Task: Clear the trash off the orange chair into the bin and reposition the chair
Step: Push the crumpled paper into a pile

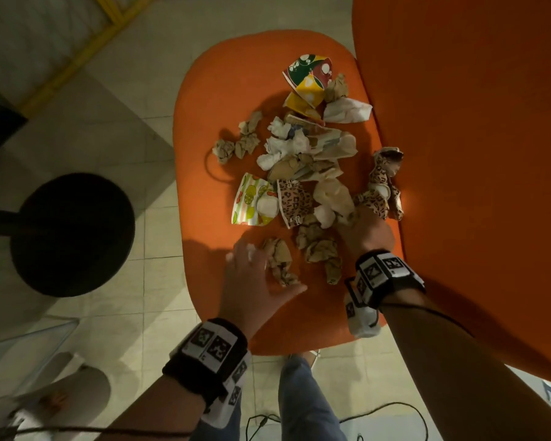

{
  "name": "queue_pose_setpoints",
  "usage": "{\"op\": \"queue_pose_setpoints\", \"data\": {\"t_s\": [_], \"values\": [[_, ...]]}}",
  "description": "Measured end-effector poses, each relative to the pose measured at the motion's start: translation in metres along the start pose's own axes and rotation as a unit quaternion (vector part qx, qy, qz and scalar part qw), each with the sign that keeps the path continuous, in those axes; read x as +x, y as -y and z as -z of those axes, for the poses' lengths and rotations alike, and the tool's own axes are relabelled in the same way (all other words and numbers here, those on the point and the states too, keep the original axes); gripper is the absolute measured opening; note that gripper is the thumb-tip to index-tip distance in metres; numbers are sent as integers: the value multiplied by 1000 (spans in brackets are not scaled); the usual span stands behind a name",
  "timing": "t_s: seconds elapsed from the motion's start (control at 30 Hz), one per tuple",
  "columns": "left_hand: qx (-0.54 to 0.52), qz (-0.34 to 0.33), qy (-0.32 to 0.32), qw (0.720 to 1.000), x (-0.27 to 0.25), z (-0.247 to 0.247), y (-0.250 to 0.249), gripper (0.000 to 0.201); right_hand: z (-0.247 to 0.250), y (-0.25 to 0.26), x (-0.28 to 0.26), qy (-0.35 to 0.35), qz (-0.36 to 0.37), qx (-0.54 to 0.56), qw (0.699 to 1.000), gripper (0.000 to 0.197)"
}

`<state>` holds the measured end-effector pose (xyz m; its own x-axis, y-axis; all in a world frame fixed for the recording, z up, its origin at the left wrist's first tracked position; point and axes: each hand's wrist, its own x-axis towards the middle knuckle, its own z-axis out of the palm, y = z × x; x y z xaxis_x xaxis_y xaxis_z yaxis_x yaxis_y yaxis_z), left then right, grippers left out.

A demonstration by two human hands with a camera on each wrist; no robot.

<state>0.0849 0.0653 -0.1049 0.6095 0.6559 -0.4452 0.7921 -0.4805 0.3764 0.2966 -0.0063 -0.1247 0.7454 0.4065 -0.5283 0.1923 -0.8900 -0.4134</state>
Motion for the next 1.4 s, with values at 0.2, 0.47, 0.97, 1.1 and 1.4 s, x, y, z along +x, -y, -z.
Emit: {"op": "queue_pose_setpoints", "data": {"t_s": [0.2,0.47,0.97,1.1,1.4], "values": [[30,16,9,999,-7,-32,13,108,11,5,0,3,-17,-18,1000,48],[112,-111,-55,986,30,-37,5,113,16,-4,-4,-13,-54,77,995,51],[143,-161,-80,973,53,-38,-5,51,35,-16,-53,128,59,-3,990,65],[140,-143,-18,980,52,-33,-8,50,-1,-15,-61,233,80,39,968,83],[89,-159,-14,983,43,-29,-8,32,-35,-19,-50,134,117,-79,981,85]]}}
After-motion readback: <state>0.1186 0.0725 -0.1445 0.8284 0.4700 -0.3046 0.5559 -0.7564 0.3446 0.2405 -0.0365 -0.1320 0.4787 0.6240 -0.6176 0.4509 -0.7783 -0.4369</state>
